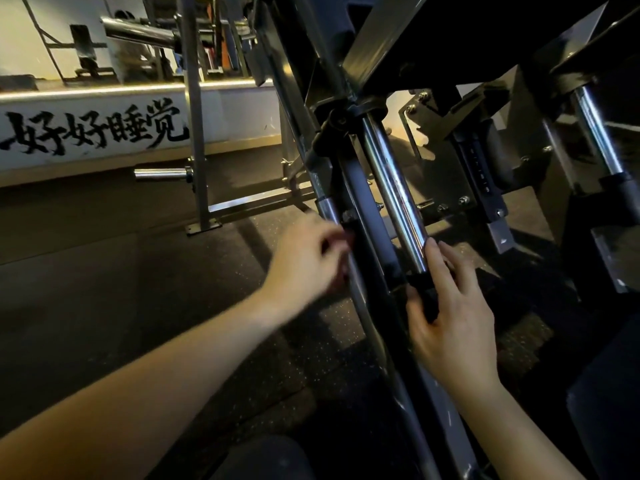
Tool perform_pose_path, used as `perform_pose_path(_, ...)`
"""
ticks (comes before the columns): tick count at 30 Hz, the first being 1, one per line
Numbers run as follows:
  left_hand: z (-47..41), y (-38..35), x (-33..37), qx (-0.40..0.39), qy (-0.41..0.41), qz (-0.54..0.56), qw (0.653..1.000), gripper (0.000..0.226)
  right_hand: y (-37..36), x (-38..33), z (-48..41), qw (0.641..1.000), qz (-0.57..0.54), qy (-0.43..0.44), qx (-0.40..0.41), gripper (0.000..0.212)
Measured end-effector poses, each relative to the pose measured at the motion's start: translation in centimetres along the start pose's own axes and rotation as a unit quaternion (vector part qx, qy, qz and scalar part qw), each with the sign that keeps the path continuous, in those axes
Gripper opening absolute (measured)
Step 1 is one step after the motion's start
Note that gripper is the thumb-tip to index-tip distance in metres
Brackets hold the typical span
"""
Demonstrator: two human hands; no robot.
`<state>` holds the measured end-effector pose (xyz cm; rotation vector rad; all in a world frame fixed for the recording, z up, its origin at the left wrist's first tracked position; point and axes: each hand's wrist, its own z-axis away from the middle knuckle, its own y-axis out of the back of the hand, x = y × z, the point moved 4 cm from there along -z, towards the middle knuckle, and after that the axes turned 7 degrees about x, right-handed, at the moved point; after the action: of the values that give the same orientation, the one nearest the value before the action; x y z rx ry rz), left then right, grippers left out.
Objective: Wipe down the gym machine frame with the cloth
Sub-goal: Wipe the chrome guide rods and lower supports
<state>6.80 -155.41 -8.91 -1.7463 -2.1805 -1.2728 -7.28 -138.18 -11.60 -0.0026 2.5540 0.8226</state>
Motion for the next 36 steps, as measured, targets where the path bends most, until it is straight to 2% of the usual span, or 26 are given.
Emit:
perform_pose_path(2,-2.8,1.3,-1.4,0.078,0.098,0.053,0.991,0.026,-0.1,0.2,0.1,1.0,-0.003,-0.004,-0.004,0.073)
perform_pose_path(4,-2.9,1.2,-1.7,0.108,0.087,0.036,0.99,0.027,-0.1,0.3,0.1,1.0,-0.003,-0.006,-0.003,0.073)
perform_pose_path(6,0.0,0.3,-0.9,0.067,0.026,0.031,0.997,0.024,-0.2,0.3,0.2,1.0,-0.001,-0.002,-0.002,0.072)
perform_pose_path(9,4.9,-1.0,0.5,-0.062,-0.045,0.021,0.997,0.023,-0.2,0.3,0.2,1.0,0.005,0.0,0.002,0.072)
perform_pose_path(11,4.9,-1.0,0.8,-0.094,-0.062,-0.015,0.993,0.023,0.0,0.2,0.2,1.0,-0.002,-0.006,0.002,0.071)
perform_pose_path(13,2.1,0.0,0.7,-0.034,-0.022,-0.025,0.999,0.021,0.1,0.2,0.2,1.0,-0.012,-0.014,0.003,0.072)
perform_pose_path(15,-1.3,1.3,0.0,0.042,0.052,-0.018,0.998,0.022,0.0,0.2,0.2,1.0,-0.014,-0.013,0.005,0.072)
perform_pose_path(17,-2.5,1.5,-0.2,0.086,0.093,-0.002,0.992,0.023,0.0,0.2,0.3,1.0,-0.013,-0.011,0.008,0.072)
perform_pose_path(19,-1.1,0.6,0.6,0.06,0.054,-0.008,0.997,0.022,0.0,0.2,0.3,1.0,-0.012,-0.011,0.009,0.072)
perform_pose_path(22,0.9,-0.4,1.7,-0.04,-0.026,-0.059,0.997,0.022,0.0,0.3,0.3,1.0,-0.013,-0.008,0.011,0.071)
perform_pose_path(24,-0.8,0.1,1.3,-0.032,-0.014,-0.087,0.996,0.023,0.0,0.4,0.4,1.0,-0.025,-0.009,0.01,0.072)
perform_pose_path(26,-2.4,0.8,1.0,0.005,0.026,-0.078,0.997,0.022,0.0,0.5,0.4,0.999,-0.03,-0.011,0.01,0.072)
perform_pose_path(29,-1.4,0.2,1.5,0.028,0.035,-0.062,0.997,0.022,0.1,0.5,0.4,0.999,-0.03,-0.013,0.01,0.072)
perform_pose_path(31,0.3,-0.5,1.8,-0.007,0.019,-0.046,0.999,0.023,0.1,0.4,0.4,0.999,-0.036,-0.013,0.009,0.072)
perform_pose_path(34,1.8,-1.3,2.3,-0.085,-0.05,-0.087,0.991,0.028,0.1,0.5,0.3,0.999,-0.047,-0.015,0.007,0.072)
perform_pose_path(36,1.2,-0.6,2.3,-0.09,-0.08,-0.119,0.985,0.026,0.2,0.6,0.4,0.999,-0.05,-0.017,0.003,0.073)
